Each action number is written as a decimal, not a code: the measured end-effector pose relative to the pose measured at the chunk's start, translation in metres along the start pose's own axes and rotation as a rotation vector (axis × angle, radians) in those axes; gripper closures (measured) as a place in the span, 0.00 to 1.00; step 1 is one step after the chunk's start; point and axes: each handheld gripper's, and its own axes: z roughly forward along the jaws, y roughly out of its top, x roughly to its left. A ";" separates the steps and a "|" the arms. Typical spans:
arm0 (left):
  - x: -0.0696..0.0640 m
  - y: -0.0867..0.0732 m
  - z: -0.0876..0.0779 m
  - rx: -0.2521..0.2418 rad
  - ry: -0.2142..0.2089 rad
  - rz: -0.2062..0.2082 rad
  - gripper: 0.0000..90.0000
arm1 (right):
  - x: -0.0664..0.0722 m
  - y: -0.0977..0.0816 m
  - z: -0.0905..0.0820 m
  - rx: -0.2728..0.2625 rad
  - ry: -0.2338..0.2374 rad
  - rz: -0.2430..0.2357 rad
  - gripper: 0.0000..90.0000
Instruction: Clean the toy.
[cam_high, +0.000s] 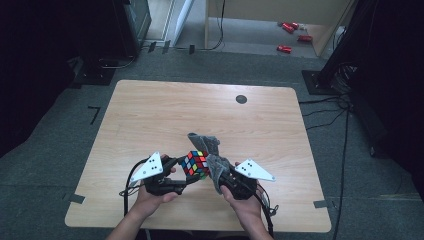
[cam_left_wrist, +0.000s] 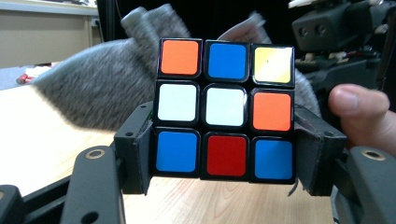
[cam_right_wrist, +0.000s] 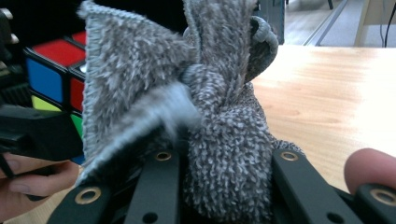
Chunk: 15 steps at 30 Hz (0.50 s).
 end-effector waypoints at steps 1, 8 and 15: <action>0.000 0.000 0.000 -0.001 0.000 0.001 0.38 | 0.001 -0.002 0.002 0.006 0.006 0.004 0.82; 0.007 0.004 -0.009 -0.035 0.015 -0.026 0.38 | 0.013 -0.016 0.017 0.101 0.069 -0.022 0.81; 0.002 0.001 -0.002 -0.002 0.005 -0.001 0.38 | -0.002 0.004 -0.003 -0.022 0.011 0.022 0.81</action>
